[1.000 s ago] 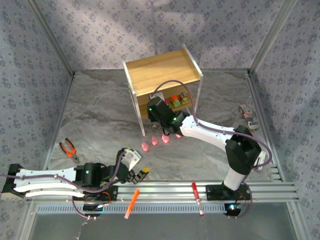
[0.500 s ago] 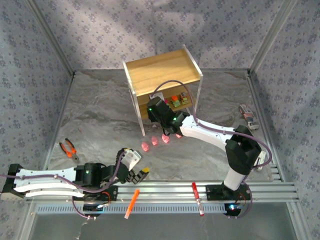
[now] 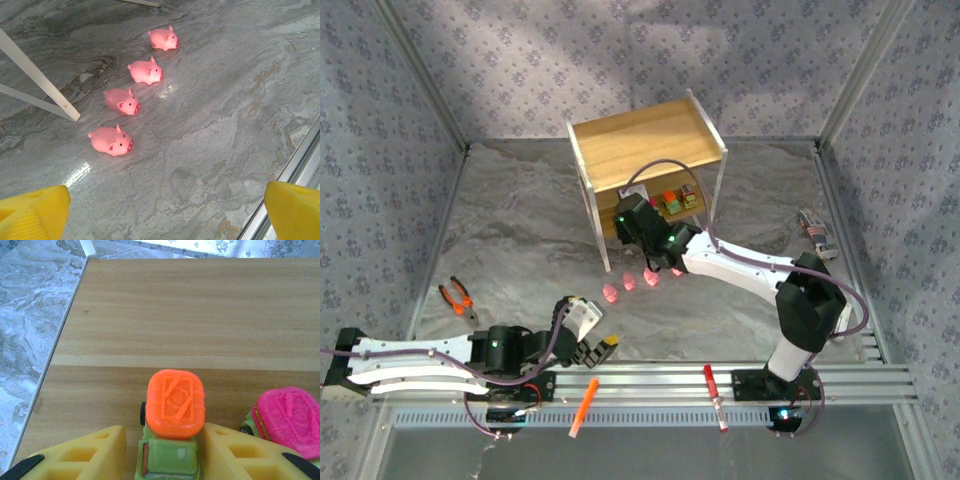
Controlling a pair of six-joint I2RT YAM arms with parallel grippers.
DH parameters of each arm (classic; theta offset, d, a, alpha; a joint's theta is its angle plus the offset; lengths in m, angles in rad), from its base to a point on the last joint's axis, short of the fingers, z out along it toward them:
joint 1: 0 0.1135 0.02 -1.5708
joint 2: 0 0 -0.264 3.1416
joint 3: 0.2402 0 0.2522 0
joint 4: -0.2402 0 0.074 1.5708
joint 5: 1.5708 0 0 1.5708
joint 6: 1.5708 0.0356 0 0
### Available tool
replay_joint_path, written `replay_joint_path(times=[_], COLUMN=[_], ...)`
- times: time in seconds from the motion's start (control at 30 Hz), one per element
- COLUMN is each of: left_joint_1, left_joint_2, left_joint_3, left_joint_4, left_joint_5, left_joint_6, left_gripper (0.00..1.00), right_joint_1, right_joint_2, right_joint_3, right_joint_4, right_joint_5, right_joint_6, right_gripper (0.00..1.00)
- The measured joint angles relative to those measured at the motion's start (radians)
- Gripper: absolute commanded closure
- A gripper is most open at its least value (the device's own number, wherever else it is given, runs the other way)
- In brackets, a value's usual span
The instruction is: Place and organize the plastic toys onto the shelf
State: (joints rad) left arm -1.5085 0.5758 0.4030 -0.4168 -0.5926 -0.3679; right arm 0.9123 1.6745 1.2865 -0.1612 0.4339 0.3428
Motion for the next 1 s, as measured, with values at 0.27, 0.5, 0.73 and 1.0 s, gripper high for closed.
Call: replay_joint_path(times=[0.27,0.5,0.73,1.0], left_joint_1=[0.000,0.000,0.000,0.000], left_joint_2=[0.000,0.002,0.012,0.023], left_joint_3=[0.000,0.000,0.000,0.000], left_joint_4=[0.000,0.000,-0.001,-0.002], left_joint_5=[-0.001,-0.009,-0.020,-0.027], left_joint_6=[0.000,-0.003,-0.009,-0.011], left_gripper=[0.01,0.01,0.01,0.01], right_joint_1=[0.020,0.048,0.073,0.097], right_joint_2=[-0.064,-0.145,-0.229,-0.336], right_joint_3=[-0.029,-0.082,-0.146,-0.253], right_joint_4=[-0.005,-0.028,-0.039,-0.075], right_joint_5=[0.022,0.045,0.071,0.095], right_joint_6=[0.000,0.000,0.005,0.008], right_gripper=[0.53,0.51,0.50,0.47])
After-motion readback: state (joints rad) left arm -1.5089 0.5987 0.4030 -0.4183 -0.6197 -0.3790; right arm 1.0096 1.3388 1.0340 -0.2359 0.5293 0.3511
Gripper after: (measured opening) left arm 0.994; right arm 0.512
